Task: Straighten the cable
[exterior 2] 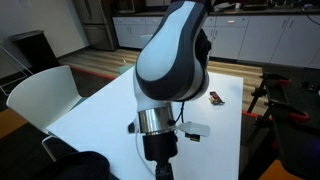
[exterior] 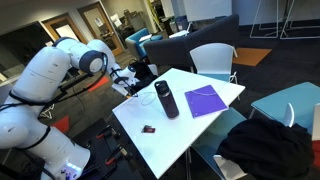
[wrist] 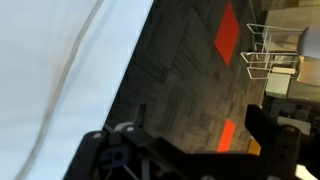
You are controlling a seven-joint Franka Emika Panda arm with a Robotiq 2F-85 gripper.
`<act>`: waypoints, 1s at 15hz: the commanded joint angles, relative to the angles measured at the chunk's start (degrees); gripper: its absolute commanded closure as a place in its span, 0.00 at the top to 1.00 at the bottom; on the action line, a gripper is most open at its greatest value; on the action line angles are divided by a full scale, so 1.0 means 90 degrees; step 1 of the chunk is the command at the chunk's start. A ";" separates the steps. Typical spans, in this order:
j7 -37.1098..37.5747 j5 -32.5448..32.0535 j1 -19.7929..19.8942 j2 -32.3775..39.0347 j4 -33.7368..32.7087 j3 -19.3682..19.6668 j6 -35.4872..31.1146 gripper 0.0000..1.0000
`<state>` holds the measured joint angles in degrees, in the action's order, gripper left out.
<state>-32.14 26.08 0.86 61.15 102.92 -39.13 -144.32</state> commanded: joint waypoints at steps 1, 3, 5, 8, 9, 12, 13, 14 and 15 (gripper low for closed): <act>0.0318 -0.0346 -0.0016 -0.0645 0.0507 0.0122 -0.0552 1.00; 0.0543 -0.0594 -0.0044 -0.0932 0.0727 0.0220 -0.0826 1.00; 0.0870 -0.0844 -0.0115 -0.1297 0.1003 0.0366 -0.1059 1.00; 0.1474 -0.1048 -0.0166 -0.1997 0.1546 0.0556 -0.1185 1.00; 0.1651 -0.1083 -0.0197 -0.2264 0.1733 0.0630 -0.1189 1.00; 0.2147 -0.1114 -0.0357 -0.3066 0.2244 0.0885 -0.1129 1.00; 0.2258 -0.1097 -0.0421 -0.3299 0.2385 0.0970 -0.1106 1.00; 0.2363 -0.1078 -0.0483 -0.3529 0.2513 0.1057 -0.1078 1.00; 0.2449 -0.1070 -0.0562 -0.3720 0.2629 0.1154 -0.1076 1.00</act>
<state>-14.12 16.43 -1.85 35.72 120.71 -31.50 -153.35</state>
